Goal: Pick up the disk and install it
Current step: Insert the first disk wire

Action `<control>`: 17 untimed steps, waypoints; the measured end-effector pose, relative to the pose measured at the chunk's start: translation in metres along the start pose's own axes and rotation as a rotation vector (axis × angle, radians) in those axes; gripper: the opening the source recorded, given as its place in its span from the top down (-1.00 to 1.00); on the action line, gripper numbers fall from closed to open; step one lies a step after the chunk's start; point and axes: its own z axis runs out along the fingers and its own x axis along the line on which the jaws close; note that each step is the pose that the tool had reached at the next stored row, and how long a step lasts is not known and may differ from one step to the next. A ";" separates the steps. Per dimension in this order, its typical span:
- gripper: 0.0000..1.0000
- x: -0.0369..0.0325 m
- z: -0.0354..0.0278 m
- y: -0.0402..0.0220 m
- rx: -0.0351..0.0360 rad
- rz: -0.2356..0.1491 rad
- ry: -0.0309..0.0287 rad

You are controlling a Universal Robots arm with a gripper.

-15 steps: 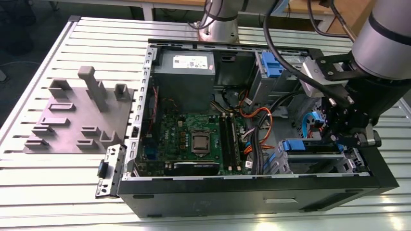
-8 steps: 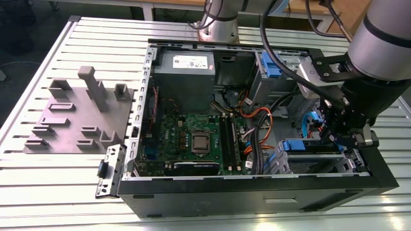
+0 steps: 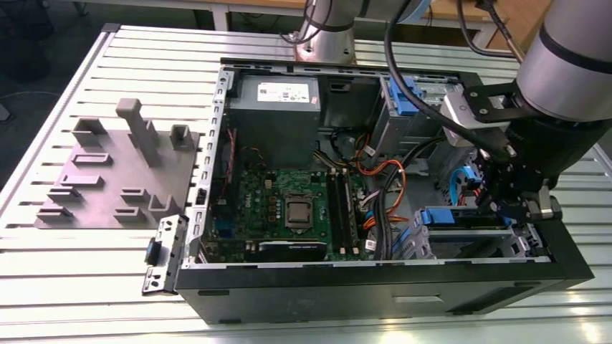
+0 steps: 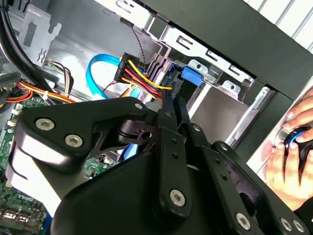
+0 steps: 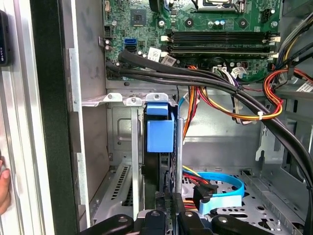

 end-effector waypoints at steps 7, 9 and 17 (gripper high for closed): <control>0.67 0.0000 0.0010 0.0025 0.0063 0.001 -0.0027; 0.67 0.0000 0.0013 0.0028 0.0079 0.001 -0.0026; 0.67 -0.0001 0.0056 0.0041 0.0126 0.001 -0.0027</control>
